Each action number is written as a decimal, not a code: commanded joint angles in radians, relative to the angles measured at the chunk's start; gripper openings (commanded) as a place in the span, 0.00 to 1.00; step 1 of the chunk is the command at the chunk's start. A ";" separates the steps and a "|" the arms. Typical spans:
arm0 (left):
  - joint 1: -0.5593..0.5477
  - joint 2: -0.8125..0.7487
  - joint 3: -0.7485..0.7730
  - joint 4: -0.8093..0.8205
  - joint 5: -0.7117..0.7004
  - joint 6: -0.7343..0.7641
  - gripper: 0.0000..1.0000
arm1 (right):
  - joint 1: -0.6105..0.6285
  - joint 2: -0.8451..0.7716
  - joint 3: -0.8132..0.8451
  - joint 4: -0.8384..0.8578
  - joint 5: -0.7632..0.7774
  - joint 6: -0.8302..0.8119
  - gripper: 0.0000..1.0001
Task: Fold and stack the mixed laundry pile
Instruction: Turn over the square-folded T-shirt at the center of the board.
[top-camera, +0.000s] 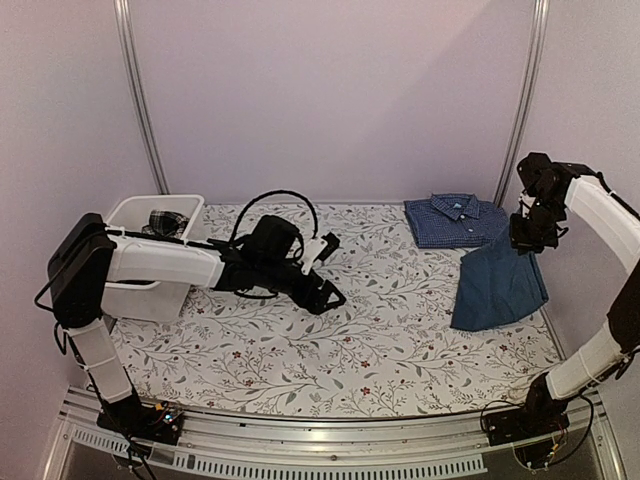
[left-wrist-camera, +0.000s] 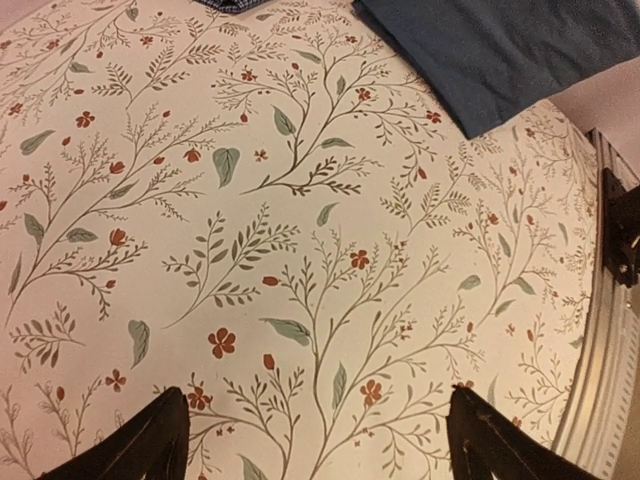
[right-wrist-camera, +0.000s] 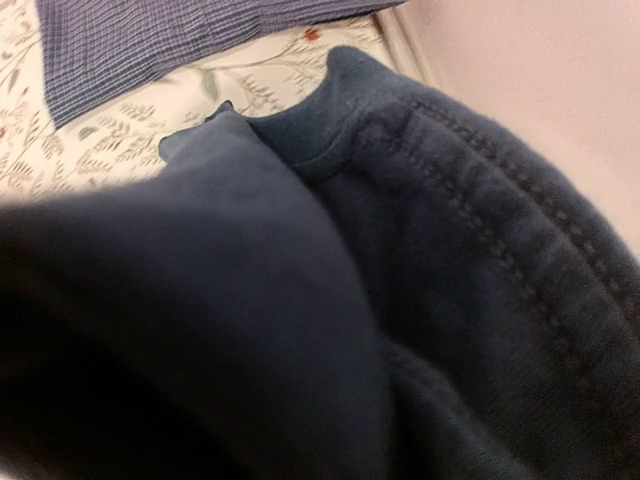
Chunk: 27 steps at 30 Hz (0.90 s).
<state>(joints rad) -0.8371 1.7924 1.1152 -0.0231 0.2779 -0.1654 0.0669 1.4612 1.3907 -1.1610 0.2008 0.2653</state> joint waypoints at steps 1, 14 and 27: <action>0.025 -0.042 -0.023 -0.065 -0.028 0.009 0.88 | -0.034 0.008 0.120 -0.064 0.281 -0.073 0.00; 0.107 -0.196 -0.179 -0.095 -0.104 0.010 0.90 | 0.227 0.405 0.389 -0.147 0.344 -0.087 0.00; 0.179 -0.256 -0.230 -0.106 -0.076 -0.067 0.91 | 0.597 0.928 0.780 -0.112 -0.050 0.008 0.01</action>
<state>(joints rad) -0.6853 1.5764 0.9070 -0.1246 0.1871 -0.1989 0.6235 2.3173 2.0823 -1.2854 0.3161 0.2401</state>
